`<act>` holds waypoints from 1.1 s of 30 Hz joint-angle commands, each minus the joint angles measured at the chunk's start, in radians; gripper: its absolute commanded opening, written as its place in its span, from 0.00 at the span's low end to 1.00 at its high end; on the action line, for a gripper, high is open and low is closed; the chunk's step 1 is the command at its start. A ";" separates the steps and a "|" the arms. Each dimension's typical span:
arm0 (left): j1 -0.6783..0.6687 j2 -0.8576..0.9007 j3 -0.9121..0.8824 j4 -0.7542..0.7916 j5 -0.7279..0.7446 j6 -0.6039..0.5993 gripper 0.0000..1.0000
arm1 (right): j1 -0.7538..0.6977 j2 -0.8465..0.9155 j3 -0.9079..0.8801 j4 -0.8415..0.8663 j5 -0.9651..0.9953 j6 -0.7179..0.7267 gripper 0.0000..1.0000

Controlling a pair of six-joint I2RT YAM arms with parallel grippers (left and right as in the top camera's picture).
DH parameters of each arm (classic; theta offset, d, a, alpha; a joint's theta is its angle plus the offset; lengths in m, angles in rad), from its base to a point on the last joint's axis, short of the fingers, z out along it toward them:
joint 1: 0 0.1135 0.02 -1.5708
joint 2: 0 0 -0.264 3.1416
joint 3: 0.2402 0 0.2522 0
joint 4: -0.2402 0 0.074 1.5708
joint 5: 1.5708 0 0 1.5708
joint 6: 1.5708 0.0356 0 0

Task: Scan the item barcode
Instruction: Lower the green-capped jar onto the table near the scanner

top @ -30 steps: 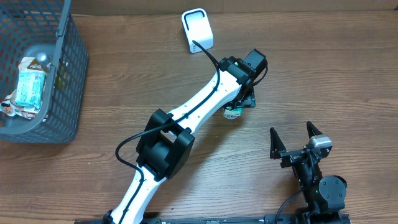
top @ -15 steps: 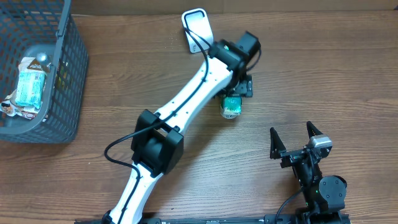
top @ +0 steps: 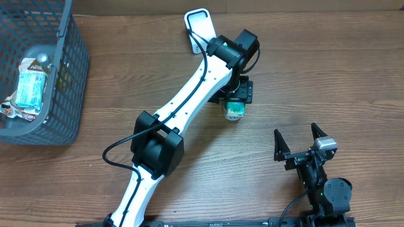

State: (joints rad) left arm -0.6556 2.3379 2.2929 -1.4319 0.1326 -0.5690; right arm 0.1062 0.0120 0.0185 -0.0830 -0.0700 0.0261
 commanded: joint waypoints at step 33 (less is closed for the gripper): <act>-0.004 -0.019 -0.080 0.033 -0.011 -0.011 0.17 | 0.005 -0.009 -0.011 0.003 0.013 -0.001 1.00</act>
State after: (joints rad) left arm -0.6556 2.3352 2.2368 -1.3926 0.1432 -0.5743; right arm 0.1066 0.0120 0.0185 -0.0830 -0.0700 0.0261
